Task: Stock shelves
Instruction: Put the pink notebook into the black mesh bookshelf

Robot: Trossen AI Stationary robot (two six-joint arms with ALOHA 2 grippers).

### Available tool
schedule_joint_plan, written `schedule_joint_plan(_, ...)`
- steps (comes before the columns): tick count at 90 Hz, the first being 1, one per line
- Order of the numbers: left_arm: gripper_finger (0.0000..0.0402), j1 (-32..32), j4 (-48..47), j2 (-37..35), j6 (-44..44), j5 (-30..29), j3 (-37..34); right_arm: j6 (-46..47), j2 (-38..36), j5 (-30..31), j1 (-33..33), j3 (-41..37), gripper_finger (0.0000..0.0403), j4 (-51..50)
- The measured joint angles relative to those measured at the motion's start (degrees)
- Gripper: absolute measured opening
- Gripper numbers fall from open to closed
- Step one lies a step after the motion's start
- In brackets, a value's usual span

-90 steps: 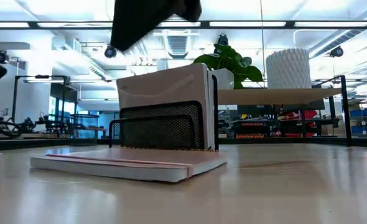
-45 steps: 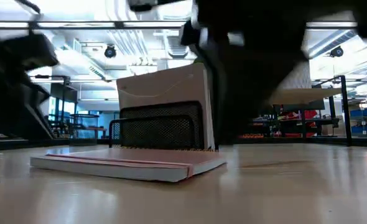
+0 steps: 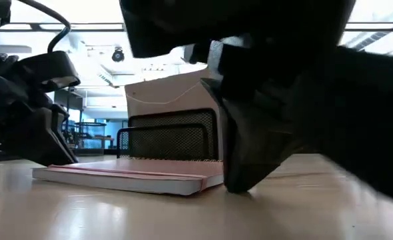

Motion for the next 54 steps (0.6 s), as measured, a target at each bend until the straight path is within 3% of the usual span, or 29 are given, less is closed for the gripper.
schedule_joint_plan(25, 0.0042, 0.01, 1.63, 0.07, -0.82, -0.32, -0.18, -0.2, 0.0, 3.16, -0.17, -0.1, 0.0115, 0.36)
schedule_joint_plan(54, 0.0042, -0.05, 1.94, 0.11, -1.65, -0.04, -0.18, 6.6, 0.13, 7.83, 0.07, 0.15, 0.0131, 1.71)
